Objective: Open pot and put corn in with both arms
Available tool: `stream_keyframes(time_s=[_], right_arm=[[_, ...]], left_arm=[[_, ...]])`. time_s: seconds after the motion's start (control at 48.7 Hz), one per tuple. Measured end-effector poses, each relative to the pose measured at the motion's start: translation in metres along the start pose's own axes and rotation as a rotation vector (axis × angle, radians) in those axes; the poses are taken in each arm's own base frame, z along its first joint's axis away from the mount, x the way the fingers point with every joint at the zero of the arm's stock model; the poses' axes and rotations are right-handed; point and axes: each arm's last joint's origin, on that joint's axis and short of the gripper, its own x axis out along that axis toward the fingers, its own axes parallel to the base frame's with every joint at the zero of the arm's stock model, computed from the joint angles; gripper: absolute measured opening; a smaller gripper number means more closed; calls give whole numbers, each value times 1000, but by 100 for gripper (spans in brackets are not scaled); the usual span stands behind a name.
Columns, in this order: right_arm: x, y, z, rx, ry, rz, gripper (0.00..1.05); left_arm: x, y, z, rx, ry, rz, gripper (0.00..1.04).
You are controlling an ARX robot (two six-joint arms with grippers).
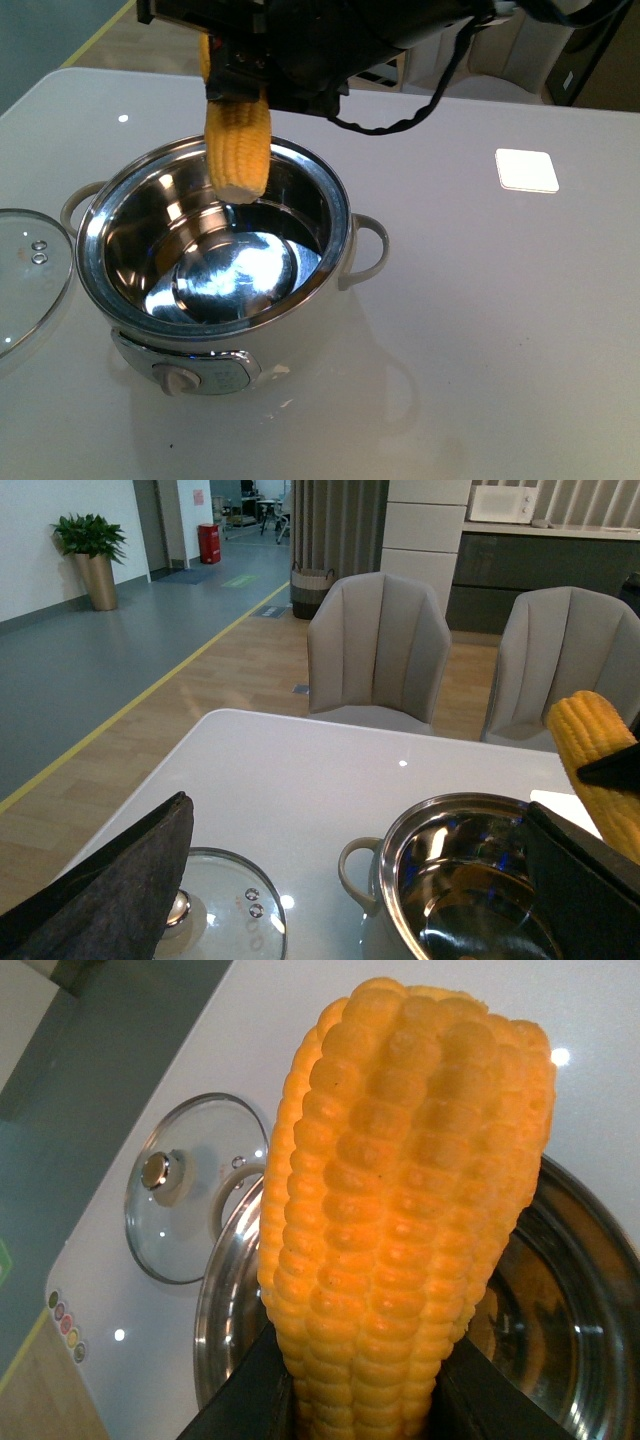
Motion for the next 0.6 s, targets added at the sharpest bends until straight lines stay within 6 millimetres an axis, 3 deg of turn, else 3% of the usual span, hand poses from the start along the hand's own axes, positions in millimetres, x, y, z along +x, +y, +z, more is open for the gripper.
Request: stream_keyframes(time_s=[0.205, 0.432, 0.596], right_arm=[[25, 11, -12, 0, 59, -50, 21], [42, 4, -31, 5, 131, -121, 21], [46, 2, -37, 3, 154, -138, 50]], left_arm=[[0, 0, 0, 0, 0, 0, 98], [0, 0, 0, 0, 0, 0, 98], [0, 0, 0, 0, 0, 0, 98]])
